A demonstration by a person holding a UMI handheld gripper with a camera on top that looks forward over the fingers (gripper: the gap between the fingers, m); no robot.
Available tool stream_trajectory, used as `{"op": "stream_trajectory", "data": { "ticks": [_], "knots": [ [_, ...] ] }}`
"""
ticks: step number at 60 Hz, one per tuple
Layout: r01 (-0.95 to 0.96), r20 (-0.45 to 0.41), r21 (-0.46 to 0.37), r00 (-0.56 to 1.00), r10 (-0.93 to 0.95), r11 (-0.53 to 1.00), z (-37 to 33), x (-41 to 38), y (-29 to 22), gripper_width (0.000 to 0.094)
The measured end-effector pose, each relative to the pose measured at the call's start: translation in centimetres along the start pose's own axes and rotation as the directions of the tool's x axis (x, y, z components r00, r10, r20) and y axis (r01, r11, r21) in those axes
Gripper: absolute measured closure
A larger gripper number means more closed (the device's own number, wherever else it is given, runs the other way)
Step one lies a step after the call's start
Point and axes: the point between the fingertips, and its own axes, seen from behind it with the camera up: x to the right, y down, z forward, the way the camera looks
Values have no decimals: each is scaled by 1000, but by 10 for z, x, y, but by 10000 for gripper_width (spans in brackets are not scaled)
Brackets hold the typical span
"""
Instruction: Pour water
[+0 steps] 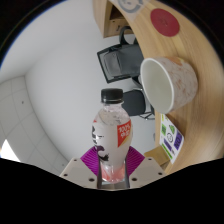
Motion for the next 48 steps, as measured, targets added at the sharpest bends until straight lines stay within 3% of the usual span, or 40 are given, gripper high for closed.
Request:
{"op": "stream_trajectory", "data": {
  "ticks": [8, 14, 19, 25, 33, 39, 48],
  "knots": [
    [427, -58, 3, 903, -426, 904, -9, -41, -19, 629],
    [771, -114, 39, 635, -764, 635, -23, -83, -46, 626],
    [903, -156, 70, 430, -889, 424, -38, -117, -77, 626],
    [983, -250, 41, 185, -950, 181, -59, -128, -119, 626],
    [993, -375, -76, -116, -920, -95, -84, -95, -183, 625],
    [973, -405, -184, -205, -891, -140, -88, -60, -215, 627],
    [949, -423, -270, -270, -865, -164, -99, -7, -243, 627]
  ]
}}
